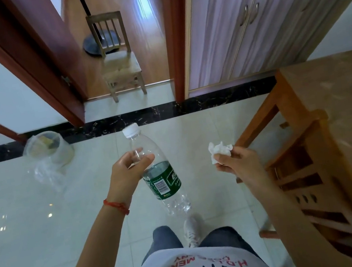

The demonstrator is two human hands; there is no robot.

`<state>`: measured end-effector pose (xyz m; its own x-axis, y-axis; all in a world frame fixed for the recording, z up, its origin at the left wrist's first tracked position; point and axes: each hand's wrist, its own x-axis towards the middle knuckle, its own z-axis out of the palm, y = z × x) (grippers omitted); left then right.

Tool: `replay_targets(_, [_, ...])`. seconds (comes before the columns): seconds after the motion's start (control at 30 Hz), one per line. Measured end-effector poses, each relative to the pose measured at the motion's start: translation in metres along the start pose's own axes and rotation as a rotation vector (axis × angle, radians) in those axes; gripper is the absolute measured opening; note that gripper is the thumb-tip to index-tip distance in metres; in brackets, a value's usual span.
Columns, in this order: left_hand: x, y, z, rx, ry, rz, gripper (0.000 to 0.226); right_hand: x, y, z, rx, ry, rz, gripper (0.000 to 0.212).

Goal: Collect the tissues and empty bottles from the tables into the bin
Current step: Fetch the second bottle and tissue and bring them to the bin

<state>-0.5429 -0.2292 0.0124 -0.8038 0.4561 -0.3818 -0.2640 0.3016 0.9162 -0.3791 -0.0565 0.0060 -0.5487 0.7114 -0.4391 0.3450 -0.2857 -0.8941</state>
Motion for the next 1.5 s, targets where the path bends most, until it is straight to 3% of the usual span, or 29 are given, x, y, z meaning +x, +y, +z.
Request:
replay_targets(0.2, [0.083,0.032,0.031,0.042,-0.033,-0.007,0.029,0.081,-0.036,0.005,-0.030,0.028,0.007,0.018])
replay_targets(0.4, [0.189,0.071,0.051,0.040,-0.072,-0.005,0.030,0.179,-0.074,0.014,0.026,0.074,0.038,0.008])
replay_targets(0.63, [0.313,0.134,0.075,-0.003,-0.149,-0.003,0.019,0.291,-0.136,0.033,-0.020,0.101,0.005,0.008])
replay_targets(0.73, [0.357,0.155,0.088,0.022,-0.175,-0.001,0.038,0.328,-0.156,0.033,-0.010,0.132,-0.014,0.011])
replay_targets(0.83, [0.391,0.170,0.107,0.025,-0.184,0.000,0.042,0.358,-0.166,0.030,-0.035,0.178,-0.015,0.018])
replay_targets(1.13, [0.481,0.216,0.199,0.072,-0.310,0.013,0.018,0.457,-0.205,-0.018,0.081,0.233,0.015,0.008])
replay_targets(1.27, [0.516,0.238,0.246,0.153,-0.343,0.063,0.010,0.493,-0.225,-0.049,0.098,0.272,-0.011,0.019])
replay_targets(1.43, [0.544,0.262,0.305,0.144,-0.453,0.058,0.013,0.521,-0.241,-0.083,0.165,0.326,0.004,0.003])
replay_targets(1.5, [0.551,0.268,0.329,0.141,-0.488,0.066,0.018,0.526,-0.242,-0.096,0.185,0.360,0.006,0.014])
